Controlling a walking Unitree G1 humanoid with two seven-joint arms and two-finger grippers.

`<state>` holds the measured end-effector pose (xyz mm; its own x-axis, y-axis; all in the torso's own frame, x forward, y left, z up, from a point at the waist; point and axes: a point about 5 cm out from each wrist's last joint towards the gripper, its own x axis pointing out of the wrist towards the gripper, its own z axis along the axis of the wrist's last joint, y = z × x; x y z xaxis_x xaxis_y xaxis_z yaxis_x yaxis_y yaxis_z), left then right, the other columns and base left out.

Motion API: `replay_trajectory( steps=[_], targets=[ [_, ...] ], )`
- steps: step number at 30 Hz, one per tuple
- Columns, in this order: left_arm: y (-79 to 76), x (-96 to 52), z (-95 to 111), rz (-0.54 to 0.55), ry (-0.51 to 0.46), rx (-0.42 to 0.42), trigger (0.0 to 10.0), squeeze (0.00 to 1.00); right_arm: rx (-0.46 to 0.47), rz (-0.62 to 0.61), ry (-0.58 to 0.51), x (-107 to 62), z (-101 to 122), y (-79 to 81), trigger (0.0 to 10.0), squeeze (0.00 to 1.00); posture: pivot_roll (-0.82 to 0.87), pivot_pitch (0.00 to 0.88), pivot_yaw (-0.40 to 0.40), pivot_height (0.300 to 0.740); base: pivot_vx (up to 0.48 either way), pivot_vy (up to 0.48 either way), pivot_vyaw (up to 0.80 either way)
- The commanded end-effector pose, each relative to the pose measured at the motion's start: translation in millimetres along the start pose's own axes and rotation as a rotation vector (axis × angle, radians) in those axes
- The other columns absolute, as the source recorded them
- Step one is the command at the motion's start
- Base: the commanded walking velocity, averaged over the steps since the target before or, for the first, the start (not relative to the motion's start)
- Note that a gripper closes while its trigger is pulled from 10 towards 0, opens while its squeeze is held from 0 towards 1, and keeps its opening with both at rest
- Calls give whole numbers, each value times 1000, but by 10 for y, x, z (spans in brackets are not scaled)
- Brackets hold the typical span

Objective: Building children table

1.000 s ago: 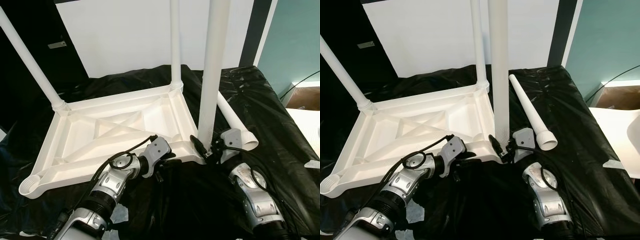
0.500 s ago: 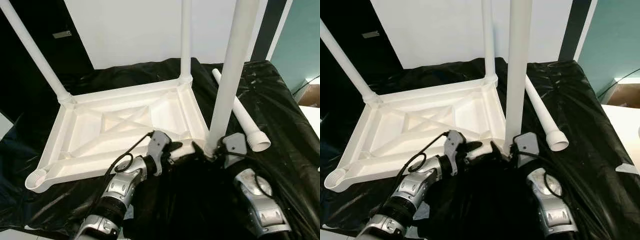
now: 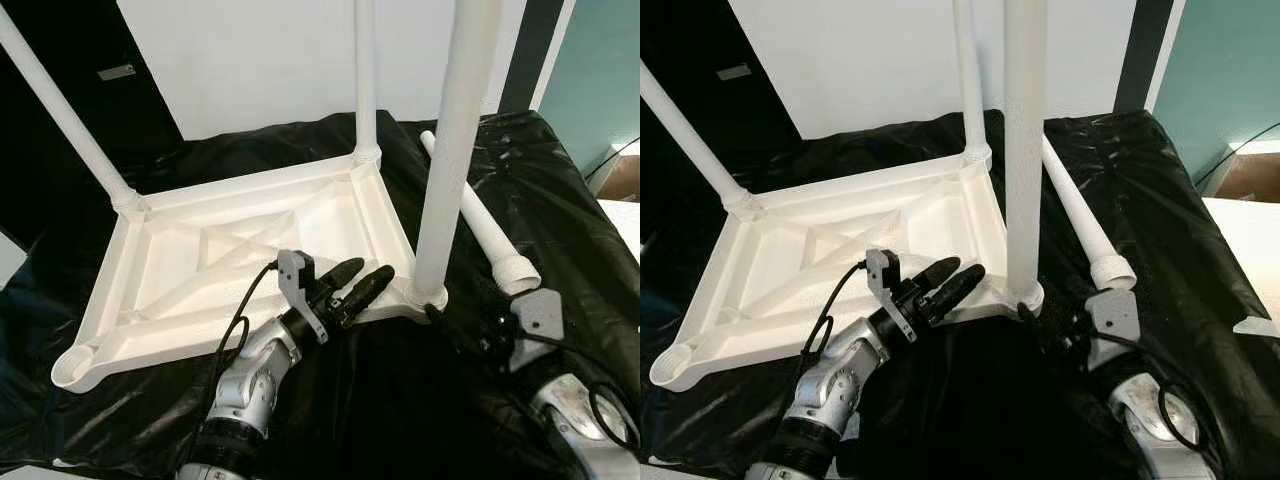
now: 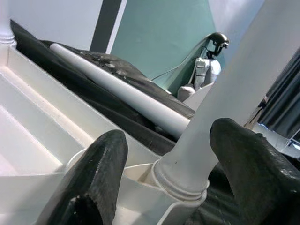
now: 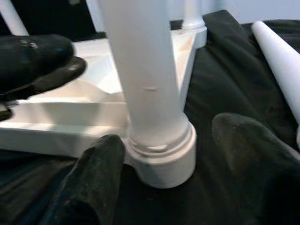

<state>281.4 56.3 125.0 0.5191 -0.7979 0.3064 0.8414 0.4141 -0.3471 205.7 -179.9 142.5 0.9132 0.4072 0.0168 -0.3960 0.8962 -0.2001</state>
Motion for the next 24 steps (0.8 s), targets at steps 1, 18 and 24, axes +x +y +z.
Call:
replay_trajectory(
  steps=[1, 18, 24],
  targets=[
    [26, -55, 7, 38, -2, 17, 10000, 0, 48, 101, 15, -15, -11, 123, 0, 0, -141, 0, 149, 740, 0, 0, 0],
    [189, -158, 424, 281, -206, 124, 10000, 0, 177, 354, 196, 593, -365, 108, 0, 0, -27, 0, 101, 740, 0, 0, 0],
    [176, -165, 403, 298, -205, 131, 10000, 0, 69, 311, 227, 909, -377, -55, 0, 0, -1, 0, 87, 740, 0, 0, 0]
  ],
)
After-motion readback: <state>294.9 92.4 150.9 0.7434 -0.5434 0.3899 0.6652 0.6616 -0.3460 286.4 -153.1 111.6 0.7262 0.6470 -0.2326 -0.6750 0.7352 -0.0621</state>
